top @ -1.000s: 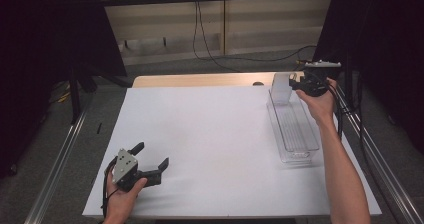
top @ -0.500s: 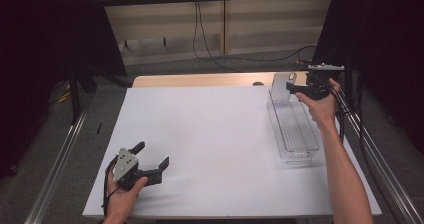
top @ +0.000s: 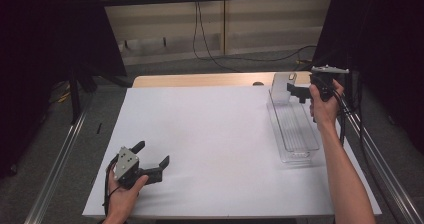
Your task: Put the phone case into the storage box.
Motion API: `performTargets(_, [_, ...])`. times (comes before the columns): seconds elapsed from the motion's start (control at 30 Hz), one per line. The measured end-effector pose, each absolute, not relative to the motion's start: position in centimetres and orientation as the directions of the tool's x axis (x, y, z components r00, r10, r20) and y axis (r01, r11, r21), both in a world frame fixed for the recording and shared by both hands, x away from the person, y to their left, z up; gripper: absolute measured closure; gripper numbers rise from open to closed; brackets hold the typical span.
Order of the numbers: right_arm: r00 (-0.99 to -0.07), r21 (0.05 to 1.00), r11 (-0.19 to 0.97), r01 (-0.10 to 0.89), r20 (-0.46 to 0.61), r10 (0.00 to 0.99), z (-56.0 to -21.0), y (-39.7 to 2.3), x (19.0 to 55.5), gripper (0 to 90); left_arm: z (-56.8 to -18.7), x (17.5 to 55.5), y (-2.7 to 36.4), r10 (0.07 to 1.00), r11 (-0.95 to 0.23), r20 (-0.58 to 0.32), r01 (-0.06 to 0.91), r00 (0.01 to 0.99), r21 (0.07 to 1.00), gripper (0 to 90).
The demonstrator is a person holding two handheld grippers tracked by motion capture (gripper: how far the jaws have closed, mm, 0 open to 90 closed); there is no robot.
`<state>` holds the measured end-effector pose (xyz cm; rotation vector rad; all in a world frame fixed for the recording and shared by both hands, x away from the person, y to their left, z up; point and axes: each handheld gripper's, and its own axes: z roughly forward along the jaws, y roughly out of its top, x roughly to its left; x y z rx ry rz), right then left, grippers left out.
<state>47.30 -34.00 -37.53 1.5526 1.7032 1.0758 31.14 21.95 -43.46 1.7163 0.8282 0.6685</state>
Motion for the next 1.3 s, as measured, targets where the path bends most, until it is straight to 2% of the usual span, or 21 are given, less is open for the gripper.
performTargets(0.47, [-0.175,0.899,0.038,0.436,0.043,0.984,-37.8,-33.5,46.2,1.9,-43.4,30.9,22.1,0.798,-0.175,0.021,0.197,0.602,0.965,3.5])
performTargets(0.63, [-0.153,0.914,0.044,0.403,0.02,0.988,-37.7,-33.2,45.5,1.6,-43.3,30.6,22.4,0.799,-0.165,0.015,0.196,0.601,0.967,3.5])
performTargets(1.03, [-0.153,0.917,0.039,0.398,0.025,0.988,-37.3,-33.0,44.0,0.5,-43.2,30.7,22.6,0.8,-0.171,0.023,0.191,0.599,0.967,3.5])
performTargets(1.3, [-0.119,0.923,0.066,0.379,-0.022,0.993,-37.1,-33.2,42.8,2.4,-43.2,30.6,22.7,0.803,-0.164,0.016,0.194,0.595,0.967,3.4])
